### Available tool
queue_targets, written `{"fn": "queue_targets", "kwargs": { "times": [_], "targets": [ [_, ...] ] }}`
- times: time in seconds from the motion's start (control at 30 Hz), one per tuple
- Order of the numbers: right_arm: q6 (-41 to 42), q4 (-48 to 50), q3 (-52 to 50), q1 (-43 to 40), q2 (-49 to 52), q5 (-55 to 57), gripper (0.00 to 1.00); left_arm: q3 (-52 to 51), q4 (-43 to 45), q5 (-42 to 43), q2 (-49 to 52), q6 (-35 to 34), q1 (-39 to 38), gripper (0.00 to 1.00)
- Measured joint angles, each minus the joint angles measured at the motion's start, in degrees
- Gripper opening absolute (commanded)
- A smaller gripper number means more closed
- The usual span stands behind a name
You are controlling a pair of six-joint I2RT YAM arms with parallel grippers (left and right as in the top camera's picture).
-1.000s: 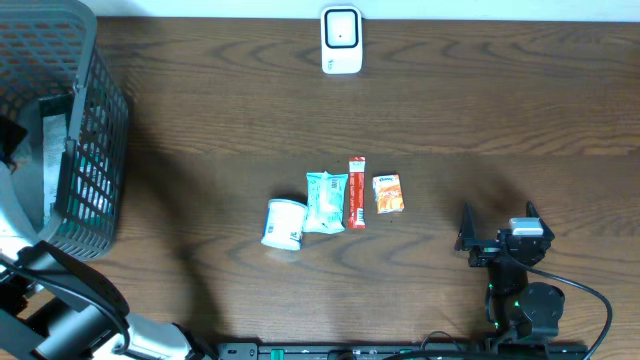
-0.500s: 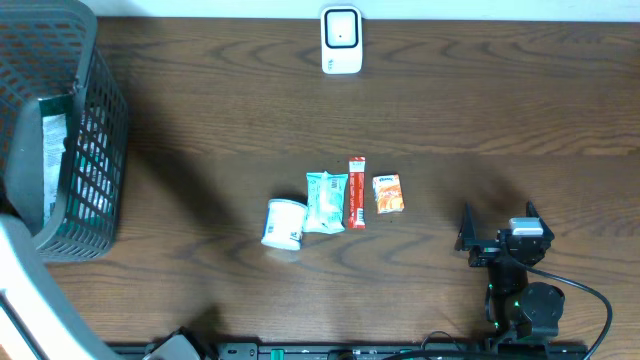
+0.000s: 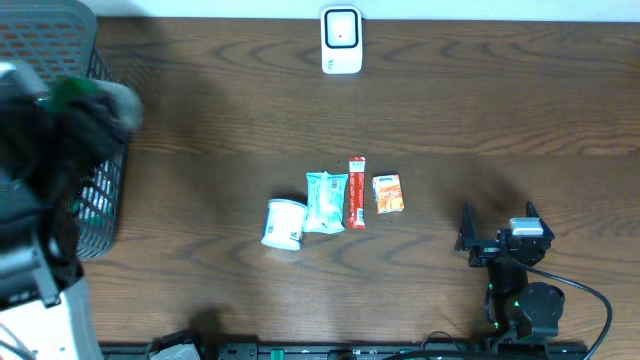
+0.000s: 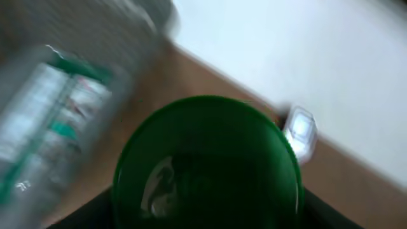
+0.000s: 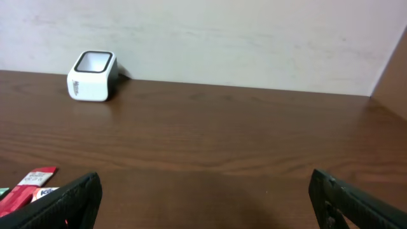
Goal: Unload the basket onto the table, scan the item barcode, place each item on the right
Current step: 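Lift the green-capped bottle and carry it toward the table items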
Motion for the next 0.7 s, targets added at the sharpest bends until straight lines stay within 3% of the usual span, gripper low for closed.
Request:
{"fn": "queue_targets", "kwargs": {
  "times": [0.3,0.7],
  "targets": [
    [0.0,0.0,0.0,0.0,0.0,0.0,0.99,0.0,-6.69,12.11,10.69,8.17,-12.72,0.64],
    [0.02,0.0,0.0,0.0,0.0,0.0,0.99,0.0,-7.85,14.49,27.47,16.09,-22.29,0.64]
  ]
}}
